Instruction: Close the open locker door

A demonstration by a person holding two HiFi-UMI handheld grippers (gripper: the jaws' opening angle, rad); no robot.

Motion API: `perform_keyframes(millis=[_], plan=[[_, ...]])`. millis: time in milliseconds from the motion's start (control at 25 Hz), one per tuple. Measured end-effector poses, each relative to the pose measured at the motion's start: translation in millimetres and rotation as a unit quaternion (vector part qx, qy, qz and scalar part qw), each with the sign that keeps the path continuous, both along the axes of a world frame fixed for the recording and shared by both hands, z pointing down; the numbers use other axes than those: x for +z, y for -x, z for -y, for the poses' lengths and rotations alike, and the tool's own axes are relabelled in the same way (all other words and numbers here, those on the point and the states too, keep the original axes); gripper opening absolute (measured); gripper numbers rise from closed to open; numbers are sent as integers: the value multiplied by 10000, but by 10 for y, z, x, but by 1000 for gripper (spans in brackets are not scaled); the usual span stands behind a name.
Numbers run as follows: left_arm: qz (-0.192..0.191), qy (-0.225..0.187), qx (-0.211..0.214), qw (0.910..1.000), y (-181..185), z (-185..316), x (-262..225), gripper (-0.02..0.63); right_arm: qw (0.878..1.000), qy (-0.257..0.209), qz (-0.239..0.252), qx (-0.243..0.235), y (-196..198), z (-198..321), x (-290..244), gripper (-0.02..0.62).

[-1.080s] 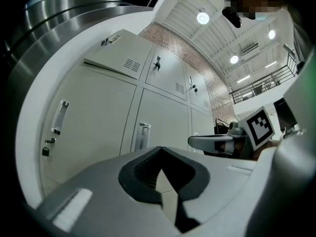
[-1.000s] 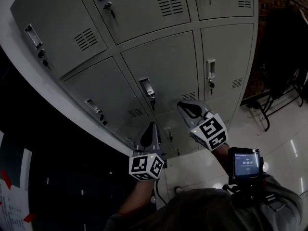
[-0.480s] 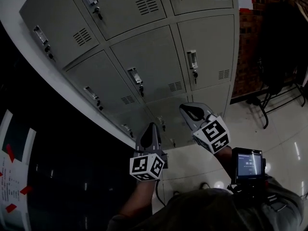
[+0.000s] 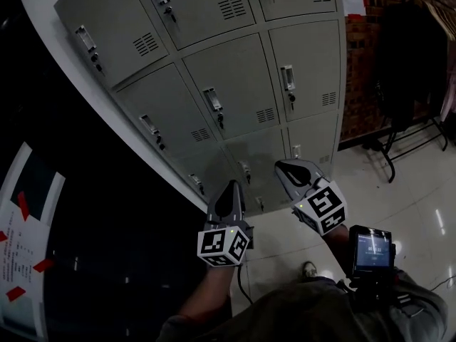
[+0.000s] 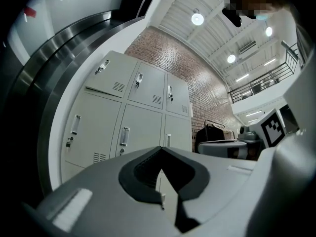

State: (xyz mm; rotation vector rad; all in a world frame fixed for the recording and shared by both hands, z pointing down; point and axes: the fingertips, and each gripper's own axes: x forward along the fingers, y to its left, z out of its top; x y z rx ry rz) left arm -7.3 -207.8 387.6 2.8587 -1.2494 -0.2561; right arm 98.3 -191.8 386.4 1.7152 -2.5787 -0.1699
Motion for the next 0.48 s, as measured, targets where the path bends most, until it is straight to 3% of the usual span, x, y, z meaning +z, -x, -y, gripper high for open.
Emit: perform_keyframes(millis=[240, 480], plan=[[13, 207, 223, 9995, 416, -468, 174, -6, 9995, 210, 45, 231, 437, -590, 177, 5], [3, 349, 442, 9984, 613, -827, 291, -5, 9981, 427, 98, 437, 660, -1066, 333, 5]])
